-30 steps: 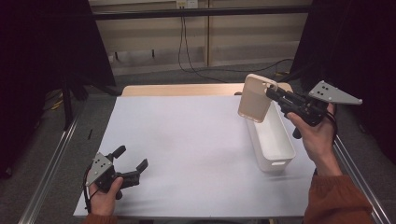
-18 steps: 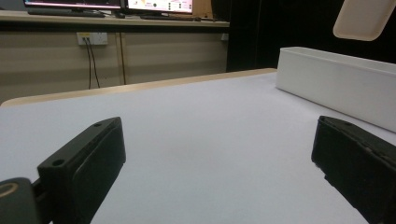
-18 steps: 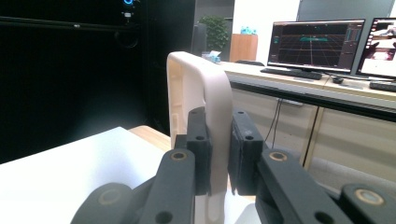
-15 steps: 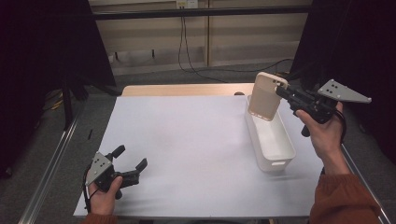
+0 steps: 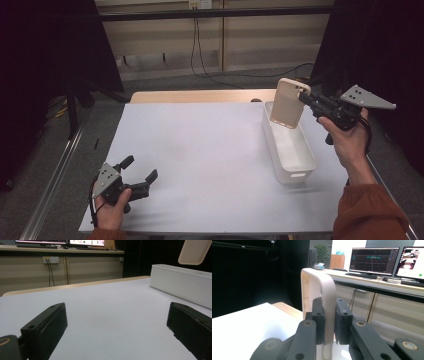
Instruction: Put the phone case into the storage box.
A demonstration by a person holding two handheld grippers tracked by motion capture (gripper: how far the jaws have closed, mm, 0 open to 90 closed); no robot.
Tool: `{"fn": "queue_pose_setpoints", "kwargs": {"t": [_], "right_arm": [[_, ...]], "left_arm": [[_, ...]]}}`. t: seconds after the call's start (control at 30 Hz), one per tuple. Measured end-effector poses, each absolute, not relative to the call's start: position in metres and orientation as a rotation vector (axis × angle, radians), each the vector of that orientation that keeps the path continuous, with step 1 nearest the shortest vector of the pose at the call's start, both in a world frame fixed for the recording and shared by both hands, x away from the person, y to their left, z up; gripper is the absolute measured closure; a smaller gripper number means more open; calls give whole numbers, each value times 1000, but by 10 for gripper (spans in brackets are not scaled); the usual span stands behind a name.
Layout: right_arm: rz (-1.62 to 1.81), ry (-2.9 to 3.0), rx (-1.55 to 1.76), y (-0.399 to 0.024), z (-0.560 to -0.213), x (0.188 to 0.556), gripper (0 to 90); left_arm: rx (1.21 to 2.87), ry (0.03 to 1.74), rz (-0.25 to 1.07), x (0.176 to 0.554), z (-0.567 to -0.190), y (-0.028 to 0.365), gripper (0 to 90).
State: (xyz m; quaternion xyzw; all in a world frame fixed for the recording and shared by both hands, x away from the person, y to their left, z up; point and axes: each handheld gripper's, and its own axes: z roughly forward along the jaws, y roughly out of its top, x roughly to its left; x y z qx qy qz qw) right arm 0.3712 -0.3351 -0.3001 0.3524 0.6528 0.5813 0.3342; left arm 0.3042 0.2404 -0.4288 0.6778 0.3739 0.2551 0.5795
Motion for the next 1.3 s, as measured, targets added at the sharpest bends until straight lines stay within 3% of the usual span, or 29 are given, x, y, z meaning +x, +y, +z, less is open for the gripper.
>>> {"fn": "queue_pose_setpoints", "kwargs": {"t": [1.3], "right_arm": [[1450, 1719, 998, -340, -338, 425, 806]], "left_arm": [[1590, 884, 589, 306, -430, 241, 37]]}}
